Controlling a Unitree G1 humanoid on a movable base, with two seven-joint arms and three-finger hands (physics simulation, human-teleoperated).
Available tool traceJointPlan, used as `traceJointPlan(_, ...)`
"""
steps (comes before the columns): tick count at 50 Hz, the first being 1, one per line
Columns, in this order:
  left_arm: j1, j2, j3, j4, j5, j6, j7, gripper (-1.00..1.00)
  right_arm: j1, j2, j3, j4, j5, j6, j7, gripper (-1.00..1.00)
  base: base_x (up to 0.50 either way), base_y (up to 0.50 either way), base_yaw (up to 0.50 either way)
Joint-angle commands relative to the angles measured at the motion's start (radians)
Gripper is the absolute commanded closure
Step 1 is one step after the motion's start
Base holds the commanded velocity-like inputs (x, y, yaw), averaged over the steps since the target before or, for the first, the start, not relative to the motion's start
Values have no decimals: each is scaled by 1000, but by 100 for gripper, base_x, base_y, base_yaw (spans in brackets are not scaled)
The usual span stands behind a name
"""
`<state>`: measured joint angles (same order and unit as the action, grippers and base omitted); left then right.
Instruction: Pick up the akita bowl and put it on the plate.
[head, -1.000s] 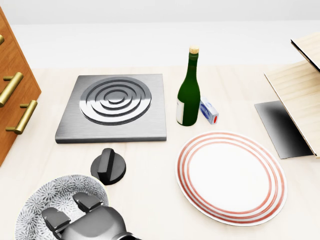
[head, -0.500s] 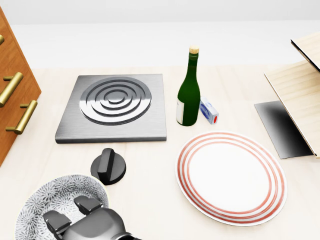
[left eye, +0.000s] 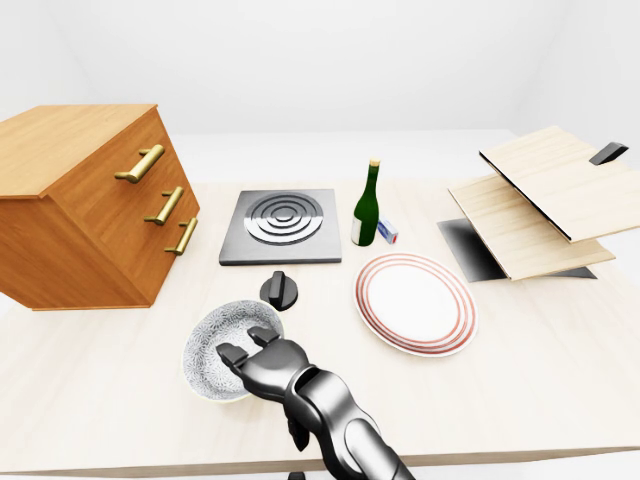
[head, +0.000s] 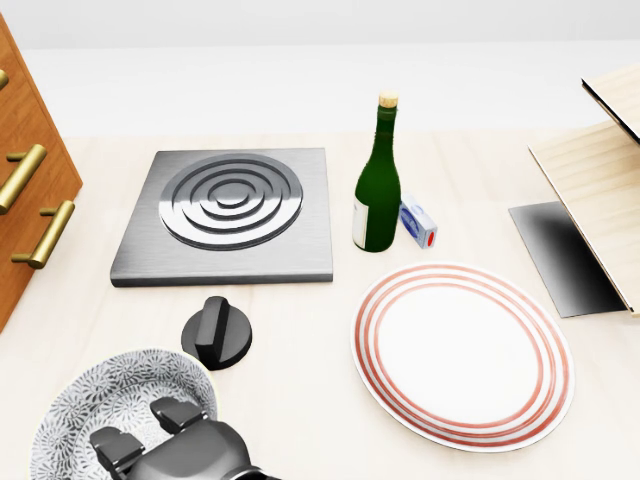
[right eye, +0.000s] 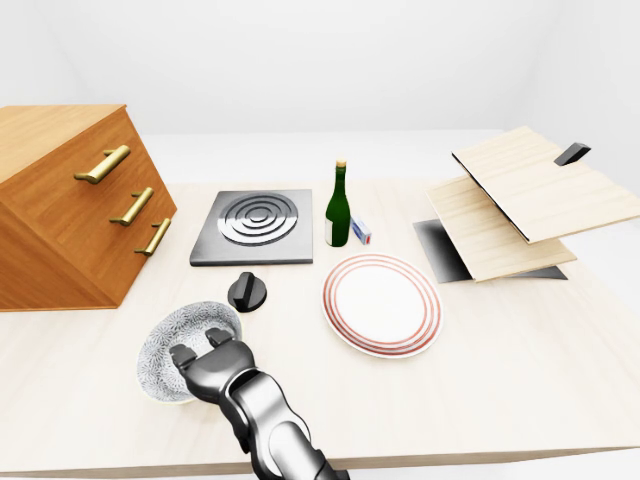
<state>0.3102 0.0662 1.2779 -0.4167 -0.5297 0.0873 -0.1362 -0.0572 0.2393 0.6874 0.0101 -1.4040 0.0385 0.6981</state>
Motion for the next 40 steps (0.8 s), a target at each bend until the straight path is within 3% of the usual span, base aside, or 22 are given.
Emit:
traceJointPlan(1, 0, 0, 0, 0, -1, 0, 1, -100, 0, 0, -2, 11, 2, -2, 0, -100, 0, 0, 0)
traceJointPlan(12, 0, 0, 0, 0, -1, 0, 2, -100, -4, -1, -12, 10, 6, 0, 0, -100, 0, 0, 0)
traceJointPlan(13, 0, 0, 0, 0, -1, 0, 1, -100, -2, 0, -11, 6, 6, 2, 0, -91, 0, 0, 0)
traceJointPlan(14, 0, 0, 0, 0, -1, 0, 2, -100, -4, 2, -12, 7, 7, 2, 0, 1, 0, 0, 0)
traceJointPlan(15, 0, 0, 0, 0, -1, 0, 2, -100, -2, 1, -9, 6, 7, 3, 0, 40, 0, 0, 0)
traceJointPlan(17, 0, 0, 0, 0, -1, 0, 1, -100, 5, 0, -2, 2, 5, 5, 0, 82, 0, 0, 0)
traceJointPlan(19, 0, 0, 0, 0, -2, 0, 1, -100, 1, -4, -4, 14, 9, -1, 0, 100, 0, 0, 0)
traceJointPlan(40, 0, 0, 0, 0, -2, 0, -2, -100, 0, -6, -18, 44, 27, -23, 0, 100, 0, 0, 0)
